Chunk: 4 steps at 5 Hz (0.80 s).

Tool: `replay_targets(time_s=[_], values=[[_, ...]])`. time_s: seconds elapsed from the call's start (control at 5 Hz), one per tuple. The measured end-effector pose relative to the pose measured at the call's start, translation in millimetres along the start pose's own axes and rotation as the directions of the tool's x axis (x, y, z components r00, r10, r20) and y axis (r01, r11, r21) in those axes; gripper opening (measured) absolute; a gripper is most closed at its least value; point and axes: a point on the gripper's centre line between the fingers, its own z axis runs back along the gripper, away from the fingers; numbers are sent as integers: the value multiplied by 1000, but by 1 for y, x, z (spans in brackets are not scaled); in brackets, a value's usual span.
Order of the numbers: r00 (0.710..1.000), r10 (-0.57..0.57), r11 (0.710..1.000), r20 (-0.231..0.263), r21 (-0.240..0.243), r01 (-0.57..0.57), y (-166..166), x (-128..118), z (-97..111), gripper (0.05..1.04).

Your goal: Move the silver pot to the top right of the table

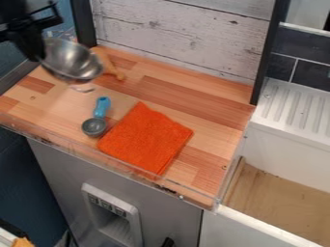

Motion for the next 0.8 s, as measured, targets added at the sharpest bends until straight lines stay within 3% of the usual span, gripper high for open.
replay_targets(time_s=[0.4, 0.8], values=[[991, -124, 990, -54, -79, 120, -74, -35, -6, 59], [966, -223, 972, -134, -110, 209, -144, -50, -49, 59]])
